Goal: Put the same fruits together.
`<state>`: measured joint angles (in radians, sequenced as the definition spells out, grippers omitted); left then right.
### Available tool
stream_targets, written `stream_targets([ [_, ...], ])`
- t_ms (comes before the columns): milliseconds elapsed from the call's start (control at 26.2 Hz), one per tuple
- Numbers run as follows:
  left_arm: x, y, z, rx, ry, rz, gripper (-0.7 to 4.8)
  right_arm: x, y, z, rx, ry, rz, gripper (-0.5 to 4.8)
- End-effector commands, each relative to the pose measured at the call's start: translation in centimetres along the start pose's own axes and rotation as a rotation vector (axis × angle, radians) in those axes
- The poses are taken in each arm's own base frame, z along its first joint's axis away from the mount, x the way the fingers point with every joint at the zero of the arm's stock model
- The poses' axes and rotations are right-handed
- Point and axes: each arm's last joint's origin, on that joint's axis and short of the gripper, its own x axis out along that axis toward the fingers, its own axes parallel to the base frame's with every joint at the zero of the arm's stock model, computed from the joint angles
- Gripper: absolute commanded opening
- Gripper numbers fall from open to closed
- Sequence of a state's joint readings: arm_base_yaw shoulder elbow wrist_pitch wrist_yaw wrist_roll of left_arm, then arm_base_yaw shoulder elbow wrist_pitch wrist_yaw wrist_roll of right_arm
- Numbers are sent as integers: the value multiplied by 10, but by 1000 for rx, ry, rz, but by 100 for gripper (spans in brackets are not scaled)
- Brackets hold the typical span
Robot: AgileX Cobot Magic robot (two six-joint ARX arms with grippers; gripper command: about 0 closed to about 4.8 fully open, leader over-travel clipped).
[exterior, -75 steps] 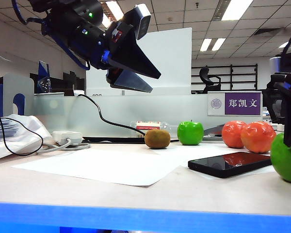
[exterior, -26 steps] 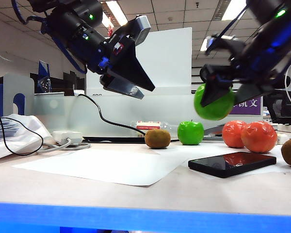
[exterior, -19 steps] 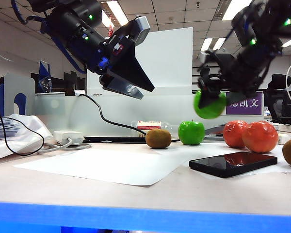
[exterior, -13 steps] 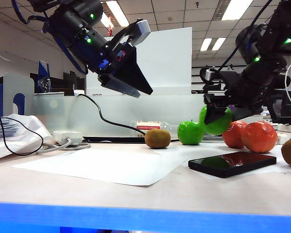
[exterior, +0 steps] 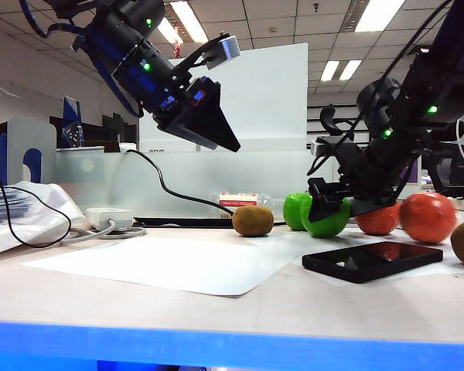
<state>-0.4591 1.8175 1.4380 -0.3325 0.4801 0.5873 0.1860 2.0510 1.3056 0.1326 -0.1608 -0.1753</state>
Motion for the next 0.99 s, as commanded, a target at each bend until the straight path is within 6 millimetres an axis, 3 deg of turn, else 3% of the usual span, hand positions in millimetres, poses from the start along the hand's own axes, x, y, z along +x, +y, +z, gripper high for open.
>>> stream_targets([
  [38,-2,1,4,15,-23,12,479,1,5,1,-9,24,12,-1],
  [191,-2,1,5,22,-34,19,479,2,8,1,-17,24,17,9],
  [229,-2,1,5,22,-34,19,479,2,8,1,-16,24,17,70],
  [267,-2,1,5,21,-35,16,479,2,8,1,-15,27,17,252],
  [305,-2,1,5,21,-40,8,479,2,8,1,-14,30,18,345],
  [420,-2,1,5,20,-43,3,479,1,8,0,-12,43,21,425],
  [458,-2,1,5,19,-43,2,479,1,8,1,-3,39,21,479],
  [611,-2,0,4,14,-43,-18,479,-6,8,11,4,5,14,479],
  [764,-1,-1,2,6,-32,-28,479,-25,7,33,-11,-90,-3,479],
  [993,-1,-3,4,-17,-67,-90,479,-83,10,64,-22,-105,-14,479],
])
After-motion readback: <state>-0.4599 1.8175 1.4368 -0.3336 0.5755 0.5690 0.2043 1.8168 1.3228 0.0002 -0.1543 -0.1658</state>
